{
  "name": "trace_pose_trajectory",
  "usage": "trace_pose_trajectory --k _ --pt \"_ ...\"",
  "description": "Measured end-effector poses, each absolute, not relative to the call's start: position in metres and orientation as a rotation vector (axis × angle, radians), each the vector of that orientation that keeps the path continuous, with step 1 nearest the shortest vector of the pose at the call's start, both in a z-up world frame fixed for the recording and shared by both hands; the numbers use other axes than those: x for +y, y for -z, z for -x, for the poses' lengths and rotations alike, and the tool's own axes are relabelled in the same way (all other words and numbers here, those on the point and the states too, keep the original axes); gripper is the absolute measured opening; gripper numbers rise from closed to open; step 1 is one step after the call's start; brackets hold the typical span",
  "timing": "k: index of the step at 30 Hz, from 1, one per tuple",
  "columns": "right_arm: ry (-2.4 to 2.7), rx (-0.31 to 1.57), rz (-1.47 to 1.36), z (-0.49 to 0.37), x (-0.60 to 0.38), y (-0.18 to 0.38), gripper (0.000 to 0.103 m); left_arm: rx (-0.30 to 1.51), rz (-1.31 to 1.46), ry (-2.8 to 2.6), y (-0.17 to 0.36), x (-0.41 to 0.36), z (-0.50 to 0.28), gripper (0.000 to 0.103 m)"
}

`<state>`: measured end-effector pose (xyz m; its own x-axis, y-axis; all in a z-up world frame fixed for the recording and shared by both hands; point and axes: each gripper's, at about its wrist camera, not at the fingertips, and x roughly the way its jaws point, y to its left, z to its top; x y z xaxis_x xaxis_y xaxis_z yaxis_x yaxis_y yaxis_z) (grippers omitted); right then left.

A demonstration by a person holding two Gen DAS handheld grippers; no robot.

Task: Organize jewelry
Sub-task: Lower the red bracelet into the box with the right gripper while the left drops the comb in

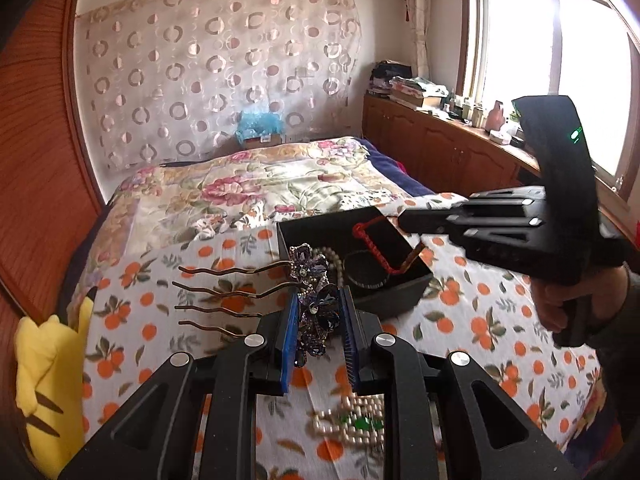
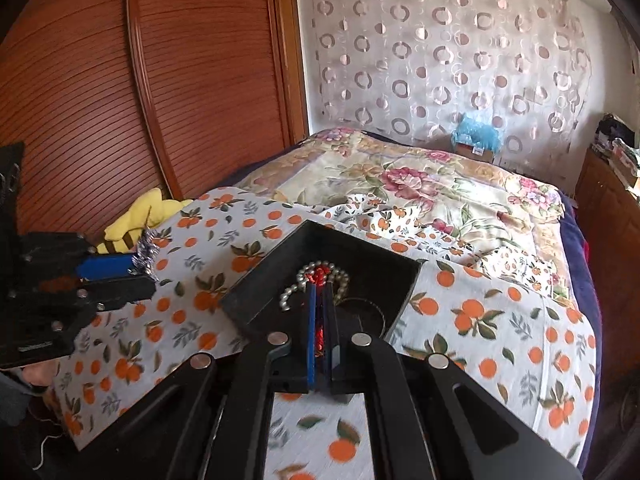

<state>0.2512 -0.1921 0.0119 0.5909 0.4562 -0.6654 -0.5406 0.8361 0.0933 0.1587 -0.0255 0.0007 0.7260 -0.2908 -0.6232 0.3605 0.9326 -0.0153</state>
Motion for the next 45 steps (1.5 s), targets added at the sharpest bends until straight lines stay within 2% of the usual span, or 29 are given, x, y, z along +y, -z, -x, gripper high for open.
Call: trace_pose_trajectory --k 8,10,11,12,28,39,45 --pt "-0.606 0.757 0.112 -0.276 -0.191 0.016 0.004 0.672 -0.107 0.373 -0.005 -0.035 -0.195 0.018" --pt "-0.605 0.762 0.110 -0.278 -0.195 0.021 0.016 0.675 -0.109 0.382 -0.005 -0.039 -0.203 0.018" --pt "-0.604 0.761 0.105 -0.279 -0.198 0.022 0.030 0.678 -0.112 0.388 -0.004 -0.043 -0.209 0.018" --pt "-0.605 0.753 0.103 -0.278 -0.201 0.021 0.033 0.681 -0.114 0.393 -0.003 -0.046 -0.213 0.018" --pt "-0.471 0.727 0.061 -0.270 -0.279 0.021 0.033 0.738 -0.153 0.464 0.018 -0.102 -0.254 0.018" --pt "-0.458 0.730 0.056 -0.254 -0.281 0.022 0.033 0.795 -0.160 0.447 0.040 -0.104 -0.264 0.019" --pt "-0.456 0.727 0.055 -0.245 -0.279 0.020 0.033 0.781 -0.161 0.437 0.036 -0.100 -0.254 0.024"
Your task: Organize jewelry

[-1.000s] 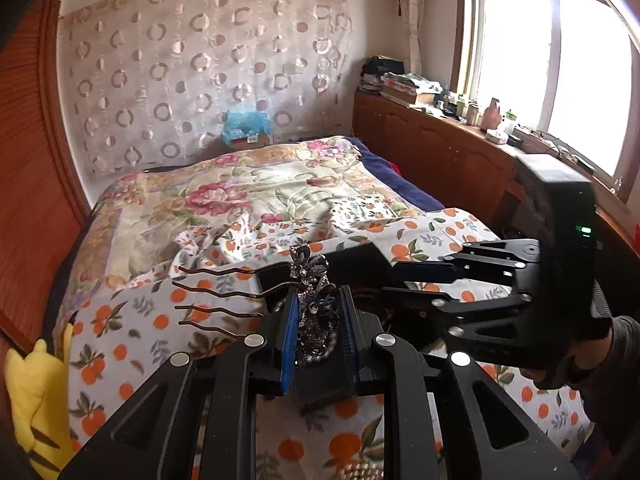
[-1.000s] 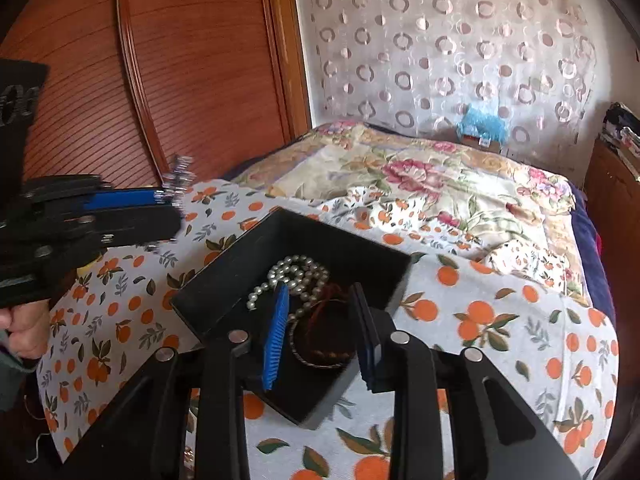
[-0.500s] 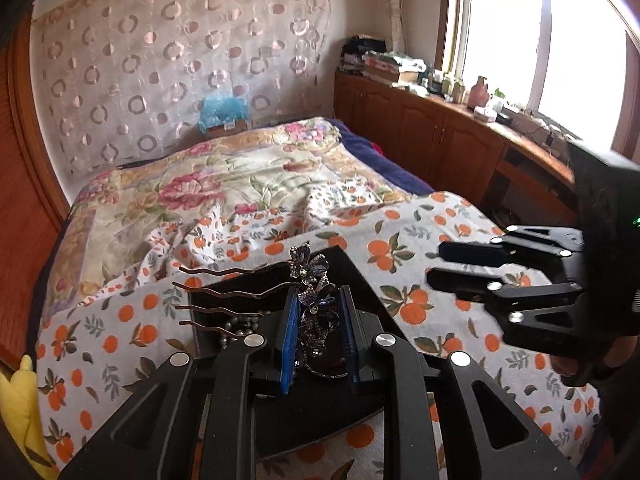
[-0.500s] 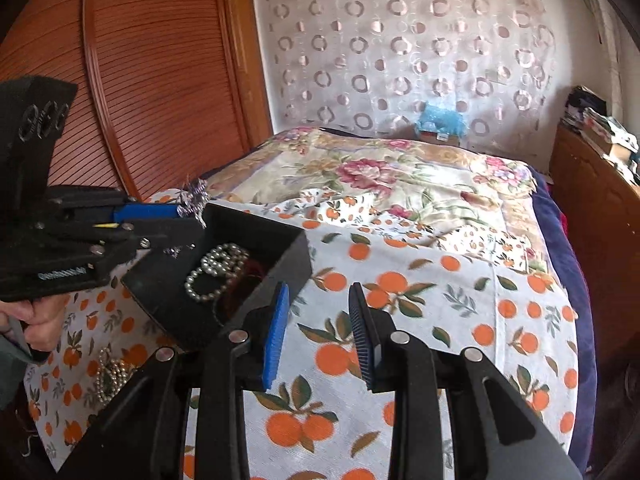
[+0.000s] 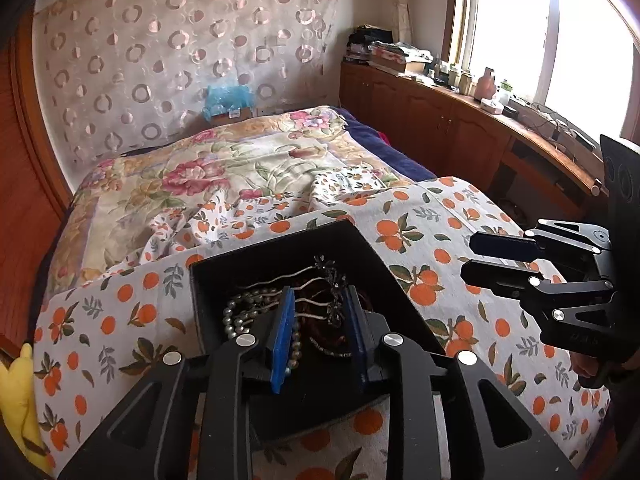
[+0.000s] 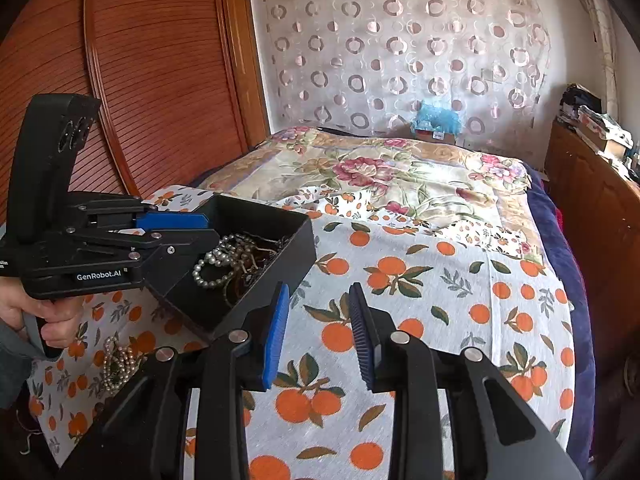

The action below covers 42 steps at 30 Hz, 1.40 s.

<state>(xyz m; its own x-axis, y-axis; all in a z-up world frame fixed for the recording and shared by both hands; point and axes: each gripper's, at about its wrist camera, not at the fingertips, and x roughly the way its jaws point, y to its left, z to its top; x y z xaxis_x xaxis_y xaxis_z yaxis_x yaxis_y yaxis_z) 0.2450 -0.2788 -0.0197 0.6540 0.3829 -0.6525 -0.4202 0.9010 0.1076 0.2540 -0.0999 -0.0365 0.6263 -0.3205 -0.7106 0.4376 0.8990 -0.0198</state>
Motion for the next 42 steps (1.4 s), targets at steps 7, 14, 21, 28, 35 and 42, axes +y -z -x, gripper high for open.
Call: trace_pose_trajectory --k 7,14,21,28,35,42 --pt "-0.470 0.720 0.042 -0.216 -0.270 0.017 0.033 0.750 -0.161 0.422 0.030 -0.087 -0.218 0.032" --pt "-0.476 0.709 0.047 -0.184 -0.256 0.012 0.033 0.733 -0.153 0.405 0.028 -0.076 -0.183 0.037" --pt "-0.472 0.719 0.042 -0.154 -0.249 0.015 0.033 0.712 -0.134 0.373 0.024 -0.058 -0.152 0.058" --pt "-0.466 0.763 0.043 -0.124 -0.241 0.028 0.040 0.694 -0.128 0.341 0.027 -0.042 -0.119 0.070" --pt "-0.476 0.815 0.049 -0.103 -0.232 0.043 0.041 0.711 -0.104 0.323 0.041 -0.027 -0.092 0.074" --pt "-0.505 0.867 0.058 -0.112 -0.221 0.055 0.041 0.748 -0.067 0.296 0.060 -0.003 -0.076 0.075"
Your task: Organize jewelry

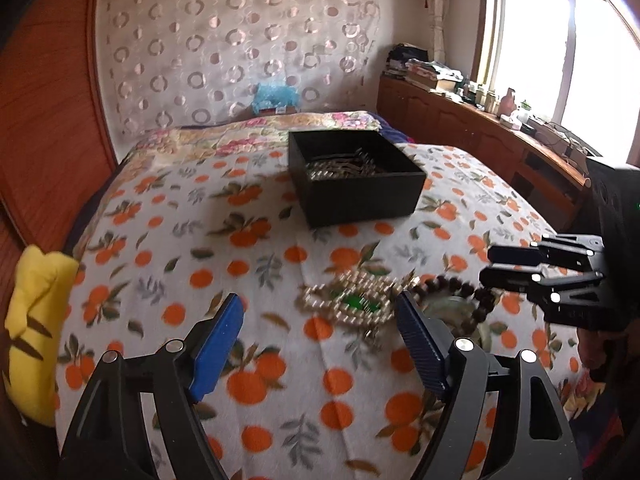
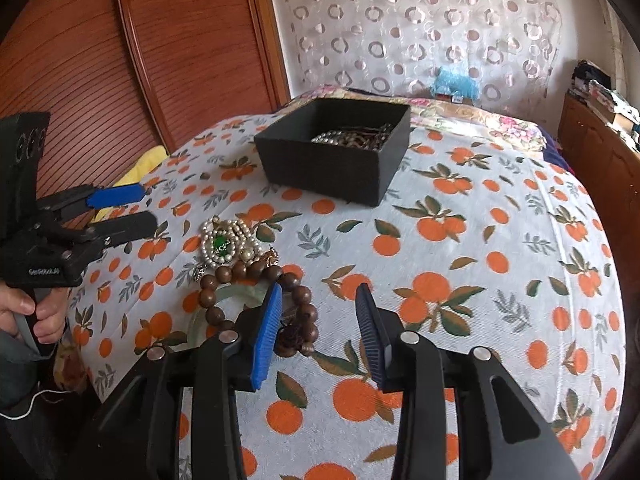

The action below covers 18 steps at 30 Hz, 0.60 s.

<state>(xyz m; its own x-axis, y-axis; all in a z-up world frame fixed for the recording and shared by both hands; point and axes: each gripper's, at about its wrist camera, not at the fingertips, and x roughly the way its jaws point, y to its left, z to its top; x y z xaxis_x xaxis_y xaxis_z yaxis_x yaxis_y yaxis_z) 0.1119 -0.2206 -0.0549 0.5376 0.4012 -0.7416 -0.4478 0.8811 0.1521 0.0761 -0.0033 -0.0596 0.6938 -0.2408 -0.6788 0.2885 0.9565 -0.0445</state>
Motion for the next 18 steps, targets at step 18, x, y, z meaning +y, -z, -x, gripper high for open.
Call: trace_pose_trajectory --k 18 --pt "-0.469 0.934 0.139 -0.132 -0.212 0.070 0.027 0.801 -0.054 0.311 0.074 0.009 -0.076 0.064"
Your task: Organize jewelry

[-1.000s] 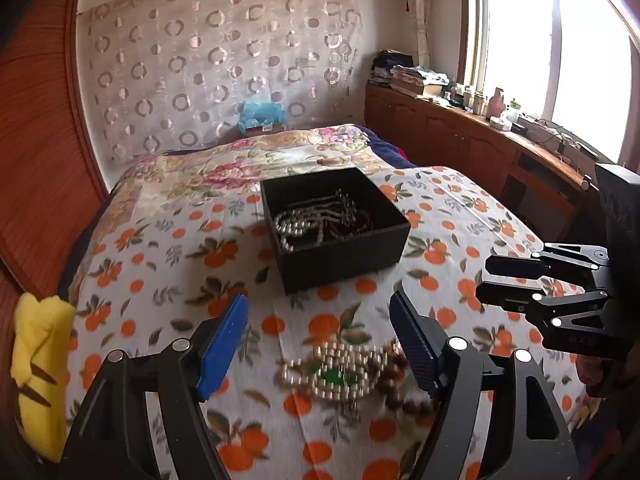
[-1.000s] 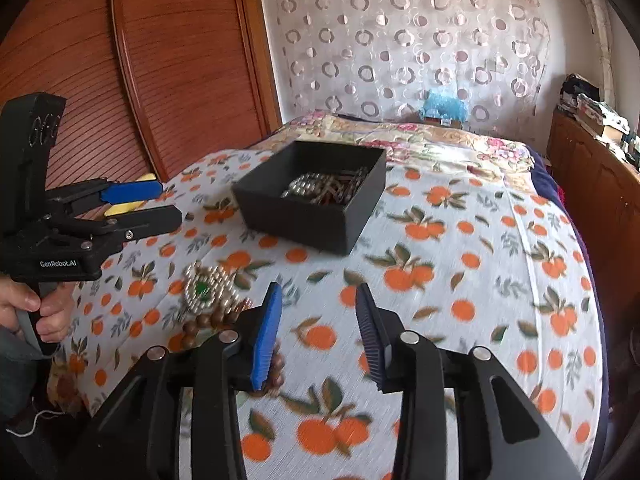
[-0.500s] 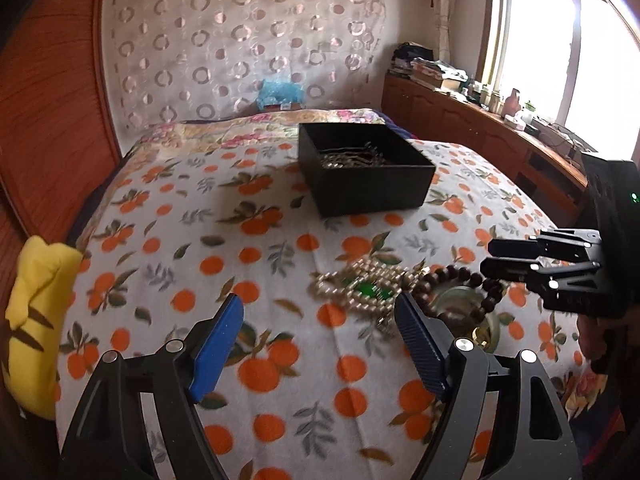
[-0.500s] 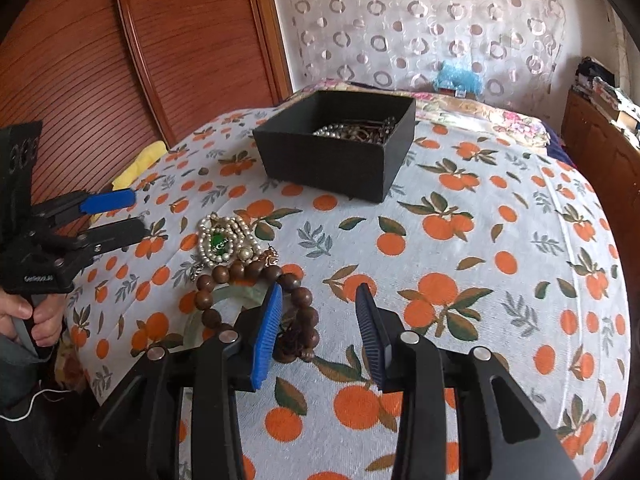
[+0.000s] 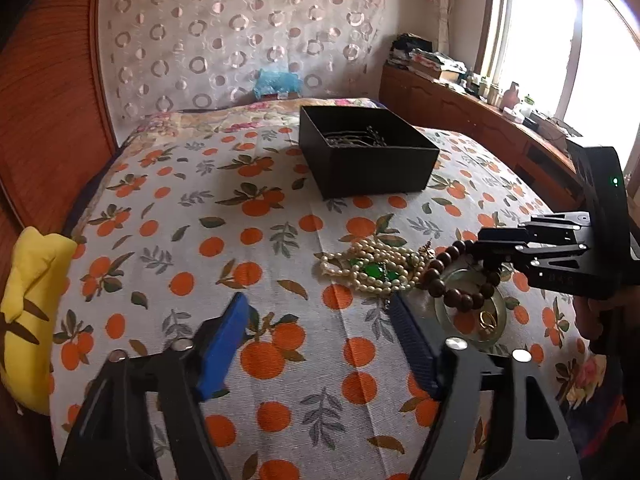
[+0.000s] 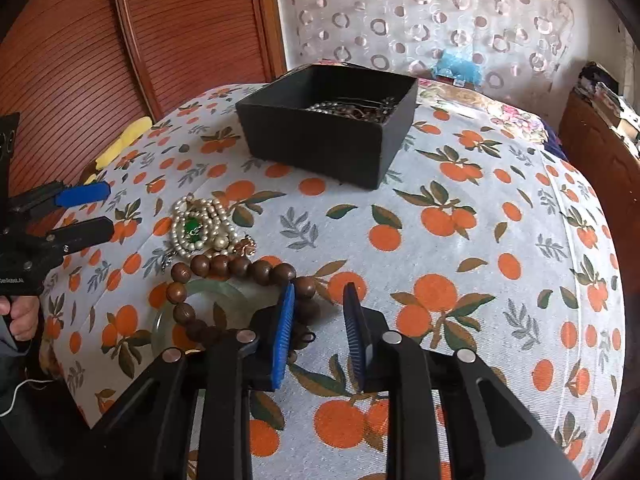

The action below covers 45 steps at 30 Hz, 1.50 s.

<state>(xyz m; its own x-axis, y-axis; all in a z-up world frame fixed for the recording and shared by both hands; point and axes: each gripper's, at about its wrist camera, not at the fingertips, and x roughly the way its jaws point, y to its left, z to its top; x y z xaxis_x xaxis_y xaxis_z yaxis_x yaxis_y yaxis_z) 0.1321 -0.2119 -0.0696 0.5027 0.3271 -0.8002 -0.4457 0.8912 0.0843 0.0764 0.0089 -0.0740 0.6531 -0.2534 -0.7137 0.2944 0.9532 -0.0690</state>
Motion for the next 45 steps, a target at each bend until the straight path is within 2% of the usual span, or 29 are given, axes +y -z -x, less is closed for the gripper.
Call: trace_pose_trajectory --k 5,12,20,33,45 --pt "-0.471 0.929 0.147 -0.132 -0.211 0.073 0.027 0.836 -0.053 0.330 0.080 0.003 -0.086 0.046" --pt "-0.465 0.900 0.181 -0.129 -0.206 0.075 0.027 0.868 -0.060 0.330 0.083 0.001 -0.111 0.042" --pt "-0.459 0.896 0.196 -0.129 -0.204 0.075 0.027 0.936 -0.028 0.341 0.092 -0.005 -0.142 0.026" --pt "-0.452 0.890 0.209 -0.127 -0.202 0.076 0.027 0.952 -0.199 0.318 0.094 -0.024 -0.141 0.025" --pt "-0.452 0.889 0.209 -0.127 -0.202 0.076 0.027 0.942 -0.210 0.328 0.094 -0.025 -0.148 0.024"
